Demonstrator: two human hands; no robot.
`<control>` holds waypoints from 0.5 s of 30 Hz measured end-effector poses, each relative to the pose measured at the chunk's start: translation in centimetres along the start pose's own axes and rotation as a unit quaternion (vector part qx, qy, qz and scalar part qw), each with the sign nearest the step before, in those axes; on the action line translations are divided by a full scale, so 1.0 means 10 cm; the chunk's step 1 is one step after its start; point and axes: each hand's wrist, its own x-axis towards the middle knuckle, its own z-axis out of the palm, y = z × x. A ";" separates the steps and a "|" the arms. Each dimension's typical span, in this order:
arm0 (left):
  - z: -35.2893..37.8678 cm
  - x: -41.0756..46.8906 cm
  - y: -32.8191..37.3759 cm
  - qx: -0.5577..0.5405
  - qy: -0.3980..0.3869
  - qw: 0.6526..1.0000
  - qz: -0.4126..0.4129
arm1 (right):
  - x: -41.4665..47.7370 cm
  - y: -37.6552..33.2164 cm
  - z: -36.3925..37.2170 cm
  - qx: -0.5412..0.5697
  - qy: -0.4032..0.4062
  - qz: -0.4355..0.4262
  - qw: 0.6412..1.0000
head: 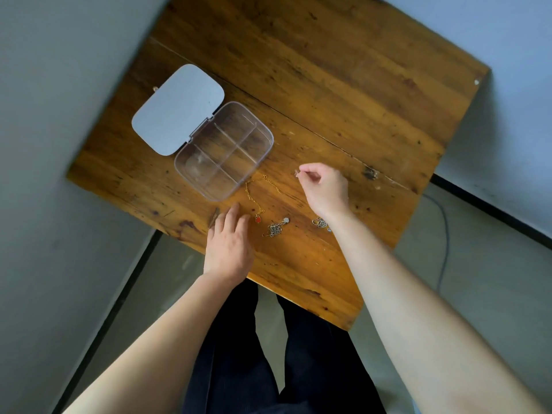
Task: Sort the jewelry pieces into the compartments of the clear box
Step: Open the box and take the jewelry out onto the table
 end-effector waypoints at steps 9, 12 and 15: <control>0.06 -0.03 -0.16 0.058 -0.025 0.997 0.041 | -0.20 0.35 0.12 -0.160 0.008 -0.085 0.983; 0.05 -0.02 -0.15 0.049 -0.043 0.997 0.033 | -0.18 0.33 0.10 -0.171 -0.004 -0.087 0.981; 0.00 -0.02 -0.12 0.037 -0.052 0.998 0.028 | -0.17 0.28 0.04 -0.161 -0.023 -0.046 0.986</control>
